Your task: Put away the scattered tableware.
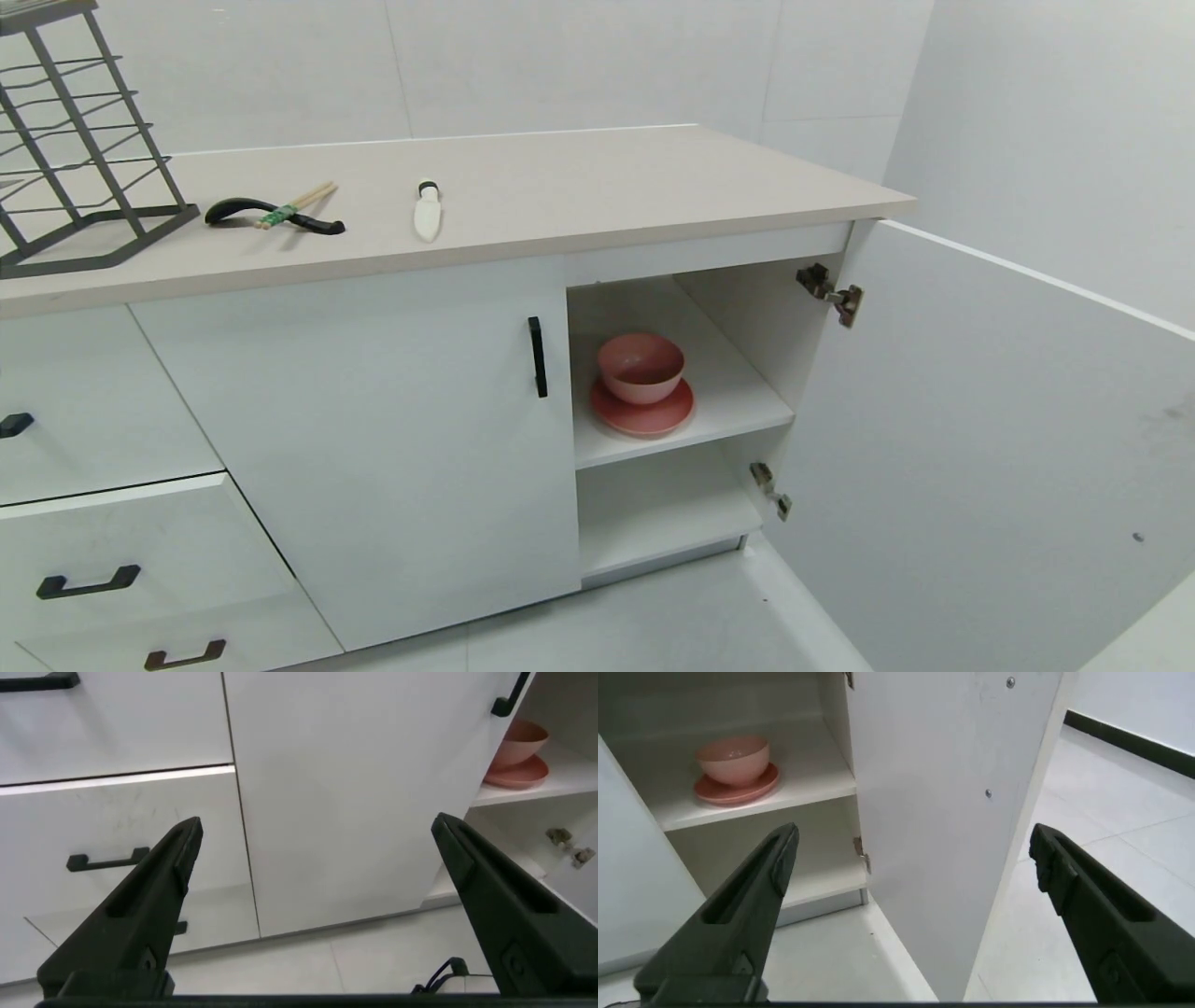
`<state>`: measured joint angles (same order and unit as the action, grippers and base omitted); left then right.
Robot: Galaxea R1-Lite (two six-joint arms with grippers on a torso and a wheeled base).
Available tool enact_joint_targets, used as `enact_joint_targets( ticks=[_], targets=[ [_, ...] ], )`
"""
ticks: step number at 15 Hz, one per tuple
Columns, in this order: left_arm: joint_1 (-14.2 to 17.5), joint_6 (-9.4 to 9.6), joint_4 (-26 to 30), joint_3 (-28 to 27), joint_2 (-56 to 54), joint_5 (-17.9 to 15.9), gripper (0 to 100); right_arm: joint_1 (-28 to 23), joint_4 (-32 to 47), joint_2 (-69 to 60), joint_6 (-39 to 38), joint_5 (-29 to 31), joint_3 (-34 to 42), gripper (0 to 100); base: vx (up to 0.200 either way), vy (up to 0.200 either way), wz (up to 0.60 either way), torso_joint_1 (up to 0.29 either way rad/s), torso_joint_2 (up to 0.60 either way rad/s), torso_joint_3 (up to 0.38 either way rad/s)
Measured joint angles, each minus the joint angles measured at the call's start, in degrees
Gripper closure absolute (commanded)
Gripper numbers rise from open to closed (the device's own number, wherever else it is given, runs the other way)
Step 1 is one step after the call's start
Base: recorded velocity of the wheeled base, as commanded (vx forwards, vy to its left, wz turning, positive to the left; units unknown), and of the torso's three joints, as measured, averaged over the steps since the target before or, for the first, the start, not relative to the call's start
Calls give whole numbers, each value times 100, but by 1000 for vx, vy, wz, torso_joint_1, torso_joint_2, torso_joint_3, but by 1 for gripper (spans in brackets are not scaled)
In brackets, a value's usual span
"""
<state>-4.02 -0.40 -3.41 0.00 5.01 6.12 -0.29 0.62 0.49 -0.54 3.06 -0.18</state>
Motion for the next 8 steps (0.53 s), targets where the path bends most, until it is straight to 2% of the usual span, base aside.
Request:
enact_joint_targets(
  ticks=[2,3,5,6,8],
  targets=[
    [0,-107,5,0,0,-98,0,0,0,-5,5,-6,2,0,-200,-200,0,-2,5,7],
    [-2,-140,73,0,0,-322,0,2,2,-7,2,-9,5,0,-200,-200,0,2,2,-7],
    [-5,-49,351,-2,2,-558,0,0,-2,-7,2,-11,2,0,-200,-200,0,0,2,0],
    [0,62,352,-2,2,-734,0,5,2,-9,2,5,2,0,0,0,0,0,0,0],
    [-7,95,339,-2,2,-880,0,5,-7,-9,2,2,2,0,0,0,0,0,0,0]
  ],
)
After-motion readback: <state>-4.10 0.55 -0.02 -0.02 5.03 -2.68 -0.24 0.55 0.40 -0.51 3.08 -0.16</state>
